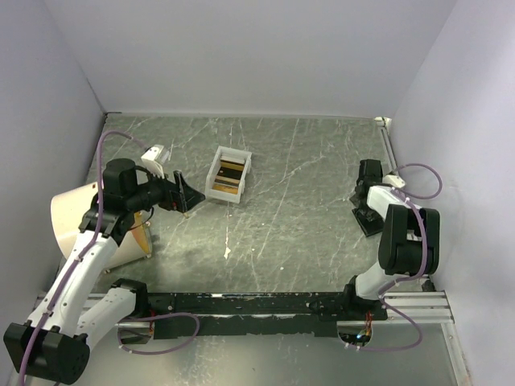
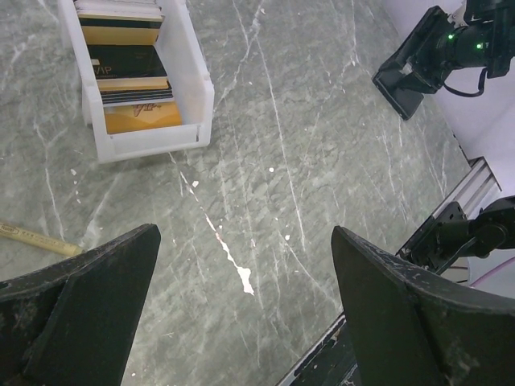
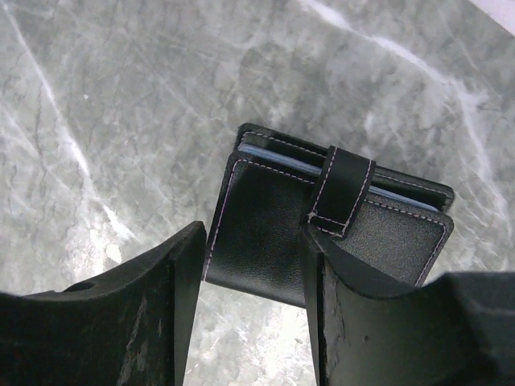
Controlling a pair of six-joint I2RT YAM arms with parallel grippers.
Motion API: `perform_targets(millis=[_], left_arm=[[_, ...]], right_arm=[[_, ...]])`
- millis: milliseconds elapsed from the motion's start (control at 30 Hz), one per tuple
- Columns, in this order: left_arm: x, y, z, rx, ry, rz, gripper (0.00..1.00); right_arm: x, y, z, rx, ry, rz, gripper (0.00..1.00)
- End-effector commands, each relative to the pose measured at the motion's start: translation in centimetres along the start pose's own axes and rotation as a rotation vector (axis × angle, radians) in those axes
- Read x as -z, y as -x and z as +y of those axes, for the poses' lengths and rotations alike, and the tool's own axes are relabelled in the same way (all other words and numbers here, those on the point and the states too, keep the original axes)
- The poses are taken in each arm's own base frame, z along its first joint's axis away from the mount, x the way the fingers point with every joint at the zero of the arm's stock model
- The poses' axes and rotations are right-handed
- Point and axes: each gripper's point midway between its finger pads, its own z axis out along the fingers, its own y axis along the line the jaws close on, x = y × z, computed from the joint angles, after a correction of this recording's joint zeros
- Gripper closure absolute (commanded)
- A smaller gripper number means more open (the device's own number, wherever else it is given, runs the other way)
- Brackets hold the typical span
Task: Put the credit cards into the card holder
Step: Move the card holder to the center of the board.
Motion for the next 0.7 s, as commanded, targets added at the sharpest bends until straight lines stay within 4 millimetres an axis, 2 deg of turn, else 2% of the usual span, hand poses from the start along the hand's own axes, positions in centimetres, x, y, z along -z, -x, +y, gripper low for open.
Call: perform_targets(millis=[0, 67, 233, 367, 467, 667], left_arm=[[0.1, -0.1, -0.2, -0.028, -0.004, -0.014, 0.02], [-0.1, -0.2, -0.1, -0.032, 0.005, -0.015, 0.05], [-0.4, 0.1, 0.0, -0.068, 0.047, -0.007, 0.04], [-0.6, 0.5, -1.1, -0.102, 0.037, 0.008, 0.03], [-0.9, 0.6, -2.3, -0.108, 0.001, 0.016, 0.03], [-1.7, 0.3, -2.8, -0.094, -0.036, 0.024, 0.03]], right_arm=[[-0.2, -3.6, 2.2, 0.113, 0.123, 0.112, 0.50], [0.0, -4.8, 2.9, 0.176, 0.132, 0.135, 0.50], [1.4, -7.9, 4.7, 0.283, 0.194, 0.166, 0.50], [3.4, -10.3, 6.9, 0.356, 0.269, 0.171, 0.51], [5.3, -13.0, 8.5, 0.418, 0.345, 0.206, 0.51], [8.8, -17.7, 9.7, 0.527, 0.451, 0.264, 0.52]])
